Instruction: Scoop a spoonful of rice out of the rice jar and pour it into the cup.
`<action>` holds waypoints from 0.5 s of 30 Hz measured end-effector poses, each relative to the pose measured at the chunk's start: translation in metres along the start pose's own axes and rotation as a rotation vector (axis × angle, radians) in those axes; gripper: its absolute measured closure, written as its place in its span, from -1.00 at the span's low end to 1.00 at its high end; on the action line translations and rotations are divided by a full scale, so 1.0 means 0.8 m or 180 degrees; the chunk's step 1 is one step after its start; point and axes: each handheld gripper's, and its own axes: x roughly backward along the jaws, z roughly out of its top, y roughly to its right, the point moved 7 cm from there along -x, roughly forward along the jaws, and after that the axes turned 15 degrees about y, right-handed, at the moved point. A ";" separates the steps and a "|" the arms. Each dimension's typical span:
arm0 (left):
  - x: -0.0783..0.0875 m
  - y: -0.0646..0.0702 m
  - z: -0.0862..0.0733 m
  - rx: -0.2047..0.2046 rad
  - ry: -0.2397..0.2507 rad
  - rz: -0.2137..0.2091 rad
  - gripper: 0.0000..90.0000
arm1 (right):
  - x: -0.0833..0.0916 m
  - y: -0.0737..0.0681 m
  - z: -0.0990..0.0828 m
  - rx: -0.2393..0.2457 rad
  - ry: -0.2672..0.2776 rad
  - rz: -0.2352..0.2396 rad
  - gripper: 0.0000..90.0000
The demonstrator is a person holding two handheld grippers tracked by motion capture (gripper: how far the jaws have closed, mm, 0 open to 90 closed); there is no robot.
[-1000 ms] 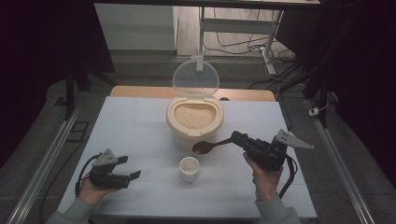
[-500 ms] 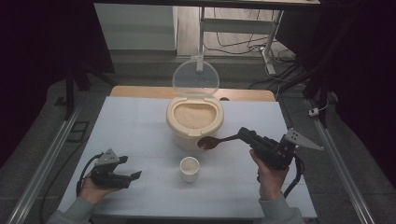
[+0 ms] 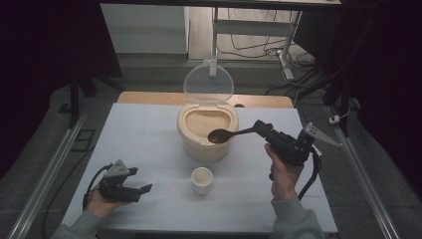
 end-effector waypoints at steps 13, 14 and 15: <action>-0.001 0.000 -0.001 0.0017 -0.0014 -0.0029 -0.66 | -0.051 0.033 -0.004 0.0205 -0.0173 -0.0310 0.84; -0.001 0.000 -0.001 0.0017 -0.0020 -0.0026 -0.66 | -0.054 0.035 -0.004 0.0241 -0.0198 -0.0337 0.84; -0.001 0.000 -0.002 0.0017 -0.0025 -0.0025 -0.66 | -0.057 0.037 -0.004 0.0259 -0.0210 -0.0372 0.84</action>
